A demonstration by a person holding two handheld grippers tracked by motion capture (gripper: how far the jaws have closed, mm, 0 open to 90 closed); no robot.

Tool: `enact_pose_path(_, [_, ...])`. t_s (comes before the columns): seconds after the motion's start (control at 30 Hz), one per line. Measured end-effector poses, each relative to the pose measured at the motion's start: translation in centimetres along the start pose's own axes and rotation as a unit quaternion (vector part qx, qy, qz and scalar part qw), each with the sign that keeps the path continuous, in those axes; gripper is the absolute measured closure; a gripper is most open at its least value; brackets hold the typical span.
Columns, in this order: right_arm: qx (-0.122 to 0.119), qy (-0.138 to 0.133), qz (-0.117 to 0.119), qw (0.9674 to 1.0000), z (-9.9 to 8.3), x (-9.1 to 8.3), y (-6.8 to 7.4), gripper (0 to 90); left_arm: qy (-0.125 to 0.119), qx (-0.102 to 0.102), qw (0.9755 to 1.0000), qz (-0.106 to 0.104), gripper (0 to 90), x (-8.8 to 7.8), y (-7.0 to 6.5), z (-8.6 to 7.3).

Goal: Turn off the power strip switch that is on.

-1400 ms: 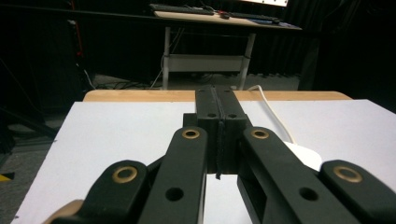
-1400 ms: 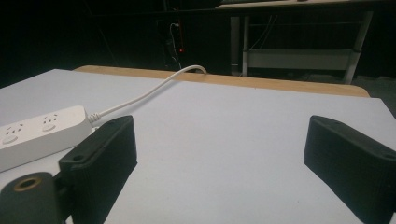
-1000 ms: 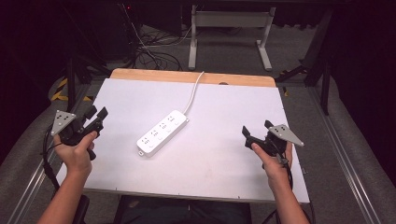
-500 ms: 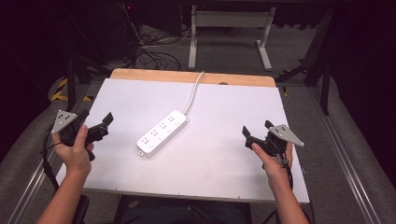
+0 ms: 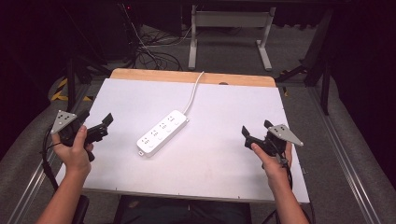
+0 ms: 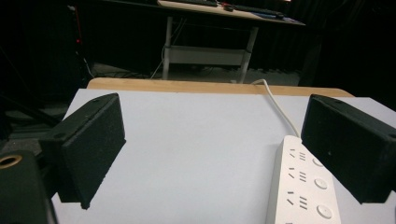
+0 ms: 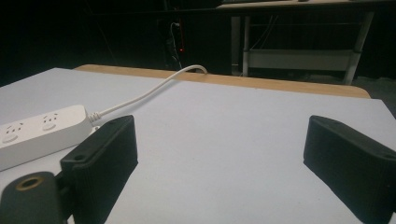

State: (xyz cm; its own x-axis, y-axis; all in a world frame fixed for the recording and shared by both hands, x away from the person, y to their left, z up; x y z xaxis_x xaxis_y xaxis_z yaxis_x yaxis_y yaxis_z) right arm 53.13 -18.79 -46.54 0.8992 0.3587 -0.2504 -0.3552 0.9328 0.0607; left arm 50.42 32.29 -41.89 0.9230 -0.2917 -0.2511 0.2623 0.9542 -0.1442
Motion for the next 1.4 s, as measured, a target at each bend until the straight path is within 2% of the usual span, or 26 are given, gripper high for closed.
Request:
enact_pose_path(0.43, [-0.005, -0.002, 0.003, 1.0000, 0.2, -0.1, 0.3, 10.5, 0.000, -0.002, 1.0000, -0.003, 6.8, 0.0, -0.1, 0.0])
enact_pose_path(0.57, [-0.055, -0.015, -0.002, 0.9983, 1.6, -0.5, 1.1, 11.3, -0.002, -0.003, 1.0000, -0.003, 6.8, 0.0, -0.1, 0.1])
enact_pose_path(0.7, [-0.077, -0.042, 0.010, 0.9961, 4.2, -0.7, 2.6, 8.8, -0.002, -0.005, 1.0000, -0.004, 6.8, 0.0, -0.1, 0.1])
enact_pose_path(0.77, [-0.086, -0.041, 0.019, 0.9953, 5.2, -0.4, 3.5, 8.0, -0.002, -0.006, 1.0000, -0.004, 6.8, 0.0, -0.1, 0.1])
enact_pose_path(0.87, [-0.115, -0.035, 0.039, 0.9920, 6.3, 0.2, 5.4, 9.2, -0.002, -0.005, 1.0000, -0.005, 6.8, 0.1, -0.1, 0.1])
enact_pose_path(1.0, [-0.165, -0.013, 0.064, 0.9841, 7.3, 1.9, 8.3, 13.6, 0.000, -0.002, 1.0000, -0.007, 6.9, 0.1, -0.2, 0.1])
enact_pose_path(1.1, [-0.179, 0.004, 0.088, 0.9799, 8.0, 3.5, 10.7, 16.1, -0.002, 0.000, 1.0000, -0.009, 6.8, 0.2, -0.3, 0.2])
enact_pose_path(1.2, [-0.205, 0.024, 0.106, 0.9727, 8.5, 5.4, 13.0, 18.5, -0.001, 0.002, 0.9999, -0.011, 6.8, 0.2, -0.3, 0.2])
enact_pose_path(1.33, [-0.222, 0.040, 0.119, 0.9670, 8.8, 7.2, 14.7, 19.5, 0.001, 0.006, 0.9999, -0.012, 6.8, 0.2, -0.3, 0.1])
enact_pose_path(1.4, [-0.223, 0.041, 0.123, 0.9662, 8.7, 7.5, 15.1, 19.5, 0.000, 0.008, 0.9999, -0.012, 6.8, 0.2, -0.3, 0.1])
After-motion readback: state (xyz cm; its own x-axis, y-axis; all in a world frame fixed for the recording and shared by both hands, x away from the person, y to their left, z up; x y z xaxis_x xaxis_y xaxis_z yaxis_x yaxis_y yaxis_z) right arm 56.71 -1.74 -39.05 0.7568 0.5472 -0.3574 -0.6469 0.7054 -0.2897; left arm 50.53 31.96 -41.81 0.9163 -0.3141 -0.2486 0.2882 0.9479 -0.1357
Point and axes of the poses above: each handheld gripper's, and its own axes: x roughly forward along the jaws, z roughly out of its top, y roughly to its left, the point moved 7 cm from there along x, roughly forward along the jaws, and after that the axes turned 2 degrees about y, right-handed, at the moved point
